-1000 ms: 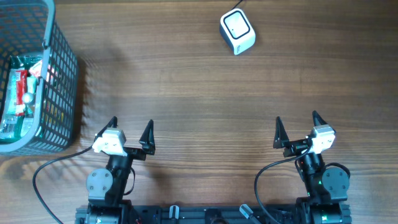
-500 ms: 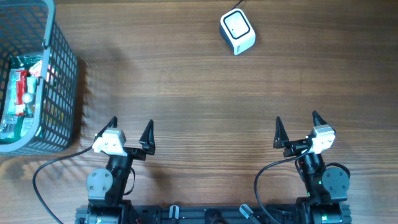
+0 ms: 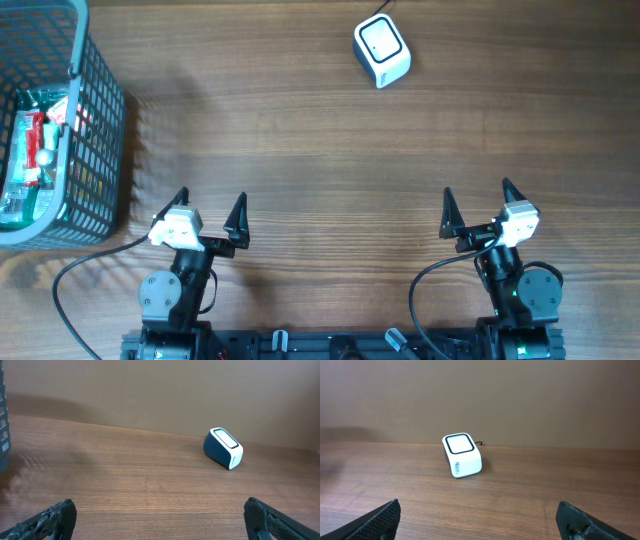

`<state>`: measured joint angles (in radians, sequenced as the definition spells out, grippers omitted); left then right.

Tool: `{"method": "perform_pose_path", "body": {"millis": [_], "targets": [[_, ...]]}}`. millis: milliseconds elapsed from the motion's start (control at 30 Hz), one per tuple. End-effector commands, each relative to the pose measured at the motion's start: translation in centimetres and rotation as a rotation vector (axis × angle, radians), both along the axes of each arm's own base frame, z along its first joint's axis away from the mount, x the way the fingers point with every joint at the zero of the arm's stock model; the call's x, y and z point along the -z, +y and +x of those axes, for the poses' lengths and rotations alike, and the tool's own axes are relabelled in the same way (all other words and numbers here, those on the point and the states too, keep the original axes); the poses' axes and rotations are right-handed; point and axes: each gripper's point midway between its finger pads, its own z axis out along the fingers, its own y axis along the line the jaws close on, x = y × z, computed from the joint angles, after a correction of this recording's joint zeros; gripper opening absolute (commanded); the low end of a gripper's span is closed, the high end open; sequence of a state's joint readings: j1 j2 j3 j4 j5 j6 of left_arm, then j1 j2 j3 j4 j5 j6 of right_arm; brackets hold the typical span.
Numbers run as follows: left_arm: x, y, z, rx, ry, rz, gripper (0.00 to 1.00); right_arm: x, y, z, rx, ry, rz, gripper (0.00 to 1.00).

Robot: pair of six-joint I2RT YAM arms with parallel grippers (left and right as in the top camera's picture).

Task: Scan the item barcode

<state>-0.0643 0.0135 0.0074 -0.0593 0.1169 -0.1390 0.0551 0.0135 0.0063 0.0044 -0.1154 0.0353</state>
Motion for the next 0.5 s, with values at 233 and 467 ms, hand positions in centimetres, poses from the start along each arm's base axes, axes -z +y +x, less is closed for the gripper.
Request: {"method": "perform_pose_path", "body": {"millis": [233,467], "targets": [[0.23,1.14,0.11,-0.062,0.002,0.032,1.0,-0.2,-0.09,-0.04,0.003,-0.011,-0.008,1.0],[0.22,1.14,0.11,-0.062,0.002,0.031,1.0,-0.19,-0.09,-0.04,0.003,-0.011,-0.008,0.99]]}}
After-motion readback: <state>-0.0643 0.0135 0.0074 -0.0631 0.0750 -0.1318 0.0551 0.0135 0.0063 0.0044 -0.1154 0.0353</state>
